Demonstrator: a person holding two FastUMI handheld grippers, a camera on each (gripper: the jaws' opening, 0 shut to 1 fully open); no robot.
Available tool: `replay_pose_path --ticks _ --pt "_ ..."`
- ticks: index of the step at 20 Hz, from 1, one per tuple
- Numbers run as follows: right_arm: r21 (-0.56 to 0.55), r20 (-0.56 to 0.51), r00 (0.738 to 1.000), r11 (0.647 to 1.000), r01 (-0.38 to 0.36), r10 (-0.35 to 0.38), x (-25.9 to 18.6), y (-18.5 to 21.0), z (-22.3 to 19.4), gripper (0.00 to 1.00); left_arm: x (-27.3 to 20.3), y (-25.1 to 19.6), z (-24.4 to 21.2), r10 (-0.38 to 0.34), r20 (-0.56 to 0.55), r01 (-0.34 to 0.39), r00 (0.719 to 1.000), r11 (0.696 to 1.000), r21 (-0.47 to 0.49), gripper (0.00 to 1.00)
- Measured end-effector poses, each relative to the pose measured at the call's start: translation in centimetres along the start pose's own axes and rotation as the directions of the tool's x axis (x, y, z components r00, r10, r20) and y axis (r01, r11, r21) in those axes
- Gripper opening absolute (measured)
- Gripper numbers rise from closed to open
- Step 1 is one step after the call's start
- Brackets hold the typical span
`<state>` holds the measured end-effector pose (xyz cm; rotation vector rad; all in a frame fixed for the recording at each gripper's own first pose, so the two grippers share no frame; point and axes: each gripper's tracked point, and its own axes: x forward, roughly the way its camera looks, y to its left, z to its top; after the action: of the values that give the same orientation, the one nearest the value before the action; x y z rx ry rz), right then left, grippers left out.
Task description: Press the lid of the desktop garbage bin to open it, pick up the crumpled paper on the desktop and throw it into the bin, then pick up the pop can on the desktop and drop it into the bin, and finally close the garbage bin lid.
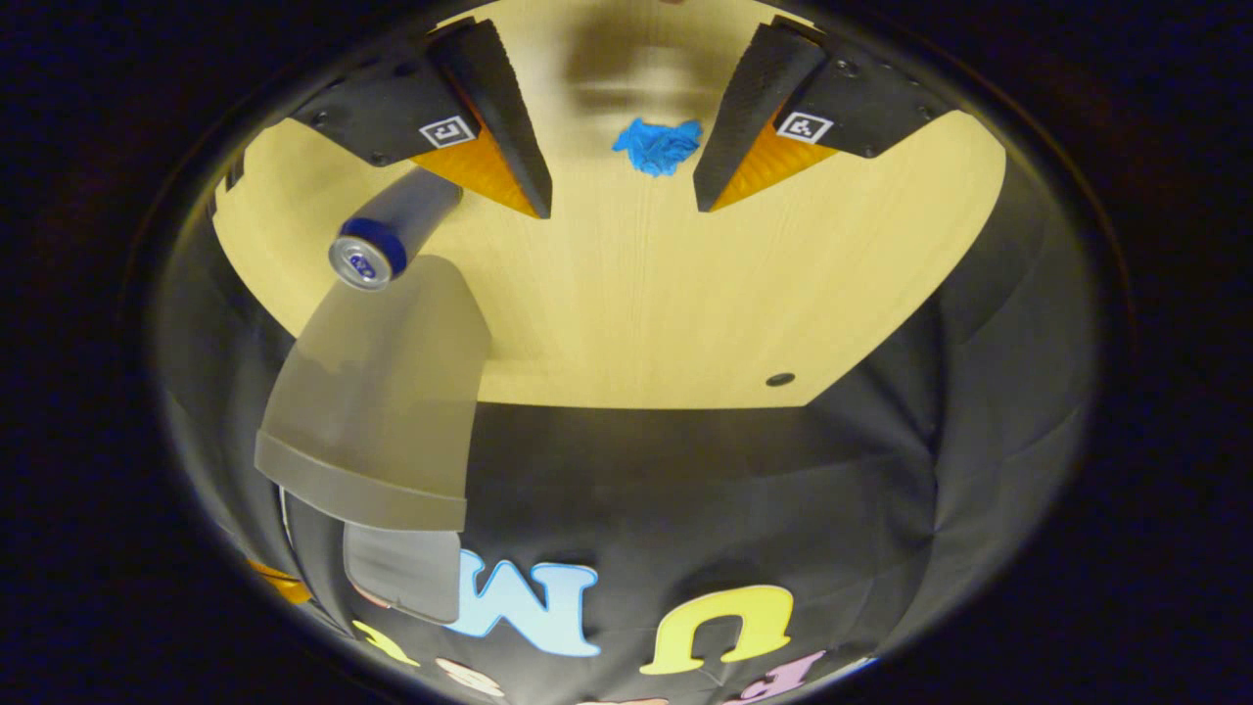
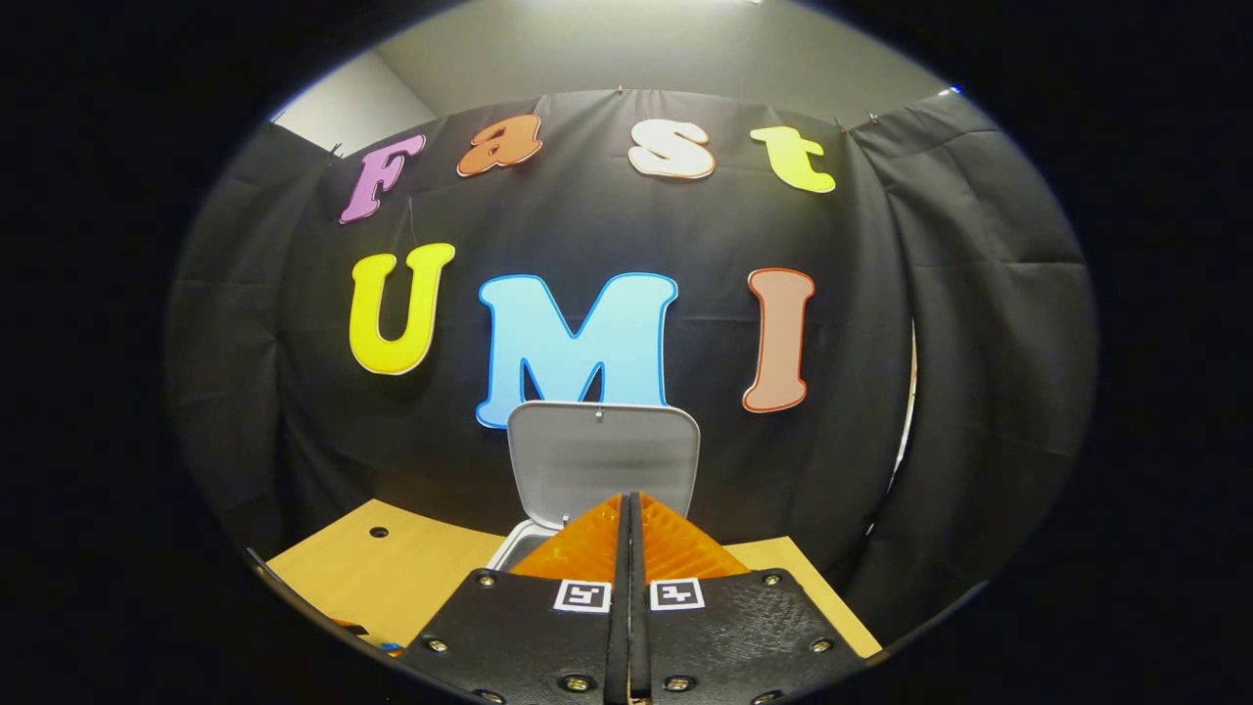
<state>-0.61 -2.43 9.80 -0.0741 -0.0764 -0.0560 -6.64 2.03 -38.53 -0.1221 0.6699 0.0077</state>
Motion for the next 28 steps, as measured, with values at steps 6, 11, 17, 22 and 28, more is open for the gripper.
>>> replay_pose_path --ticks 6,11,17,22,28 --pt "-0.031 -0.026 0.999 0.999 0.023 -0.024 -0.9 -0.8 -0.7 0.0 1.5 1.2 -3.2 0.018 -0.069 -0.021 0.997 0.999 -0.044 0.96" --pt "-0.041 -0.042 0.999 0.999 0.027 -0.029 -0.9 -0.9 -1.1 0.0 2.1 2.0 -4.7 0.038 -0.098 -0.043 0.994 0.998 -0.054 0.96" --pt "-0.051 -0.065 0.998 0.999 0.016 -0.02 -0.8 -0.3 -2.1 0.0 2.3 2.8 -5.3 0.064 -0.116 -0.07 0.991 0.996 -0.049 0.69" --pt "-0.061 -0.083 0.996 0.998 0.008 -0.013 -0.9 0.1 -2.9 0.0 2.3 3.9 -5.1 0.095 -0.121 -0.101 0.988 0.994 -0.048 0.25" --pt "-0.071 -0.087 0.996 0.997 0.003 -0.01 -0.9 0.3 -3.1 0.0 2.2 5.0 -4.0 0.133 -0.091 -0.136 0.987 0.99 -0.028 0.11"
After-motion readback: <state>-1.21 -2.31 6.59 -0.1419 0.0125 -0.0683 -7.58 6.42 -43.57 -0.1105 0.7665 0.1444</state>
